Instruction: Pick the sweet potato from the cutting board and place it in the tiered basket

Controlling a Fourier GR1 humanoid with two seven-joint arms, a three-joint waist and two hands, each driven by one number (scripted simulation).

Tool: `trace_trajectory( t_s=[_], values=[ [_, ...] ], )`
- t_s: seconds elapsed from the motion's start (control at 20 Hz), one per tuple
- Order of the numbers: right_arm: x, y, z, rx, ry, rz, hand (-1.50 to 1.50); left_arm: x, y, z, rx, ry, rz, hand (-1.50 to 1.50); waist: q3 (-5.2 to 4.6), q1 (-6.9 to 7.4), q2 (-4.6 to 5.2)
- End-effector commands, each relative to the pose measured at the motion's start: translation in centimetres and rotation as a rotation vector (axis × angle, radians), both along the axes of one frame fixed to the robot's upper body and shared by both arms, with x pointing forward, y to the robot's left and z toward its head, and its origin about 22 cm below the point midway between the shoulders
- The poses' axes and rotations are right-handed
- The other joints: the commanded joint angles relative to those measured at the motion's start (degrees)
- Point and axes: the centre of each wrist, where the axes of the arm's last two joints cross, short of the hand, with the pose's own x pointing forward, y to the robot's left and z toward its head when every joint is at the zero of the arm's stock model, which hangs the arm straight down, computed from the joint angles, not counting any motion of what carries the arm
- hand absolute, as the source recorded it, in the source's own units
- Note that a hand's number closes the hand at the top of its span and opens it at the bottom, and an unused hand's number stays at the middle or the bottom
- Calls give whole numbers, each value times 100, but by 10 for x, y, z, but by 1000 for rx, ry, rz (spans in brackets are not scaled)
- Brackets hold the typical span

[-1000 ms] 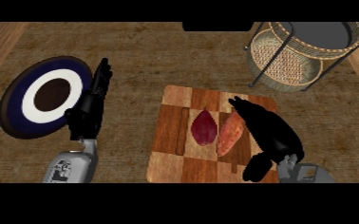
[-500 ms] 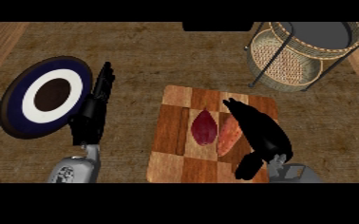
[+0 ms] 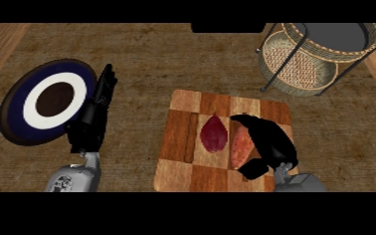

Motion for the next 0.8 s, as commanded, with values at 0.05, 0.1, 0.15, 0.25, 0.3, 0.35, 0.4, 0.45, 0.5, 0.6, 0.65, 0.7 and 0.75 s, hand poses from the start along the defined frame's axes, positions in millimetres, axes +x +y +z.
trace_trajectory(
  t_s=[0.05, 0.1, 0.15, 0.25, 0.3, 0.35, 0.4, 0.45, 0.5, 0.6, 0.65, 0.7, 0.75],
  values=[
    [-1, 11, -8, -18, -123, 2, 150, 5, -5, -13, 9, -19, 22, 0, 1, -11, 4],
    [6, 1, -14, -74, -146, 24, 150, -5, 13, -1, 1, -5, 9, 0, 3, 18, 1],
    [3, 14, -2, -96, -172, 32, 150, -2, -18, -2, 6, -10, 21, 0, 2, -1, -1],
    [22, 11, -19, -129, -188, 42, 150, 3, 7, 7, 2, 0, 3, 0, 3, 34, 9],
    [18, 21, -11, -118, -217, 32, 150, -13, -1, -11, 9, -14, 4, 0, 2, 24, 3],
    [14, 19, -12, -127, -222, 34, 150, 10, 6, -7, 9, -1, 7, 0, 1, -3, 6],
    [15, 11, -13, -200, -177, 4, 150, 5, 10, 3, 13, -22, 13, 0, 1, 3, 2],
    [17, 16, -15, -274, -132, -21, 150, 8, -4, 1, 4, -3, 3, 0, 0, 3, 5],
    [19, 16, -23, -366, -75, -31, 150, 10, -4, -5, 0, 2, -7, 0, -3, 10, 18],
    [24, 35, -10, -503, -18, -77, 150, 1, -19, -2, 4, 0, -10, 0, -8, 52, -2],
    [30, 32, -9, -571, 38, -112, 150, 0, -4, 0, 13, -18, -11, 0, -13, 91, -5],
    [31, 30, -7, -582, 21, -134, 150, -3, -3, -4, 5, 9, 4, 0, -6, 56, -3],
    [35, 40, -16, -599, 27, -155, 150, -5, -8, -5, 19, -9, -7, 0, -2, 76, 9]
  ],
)
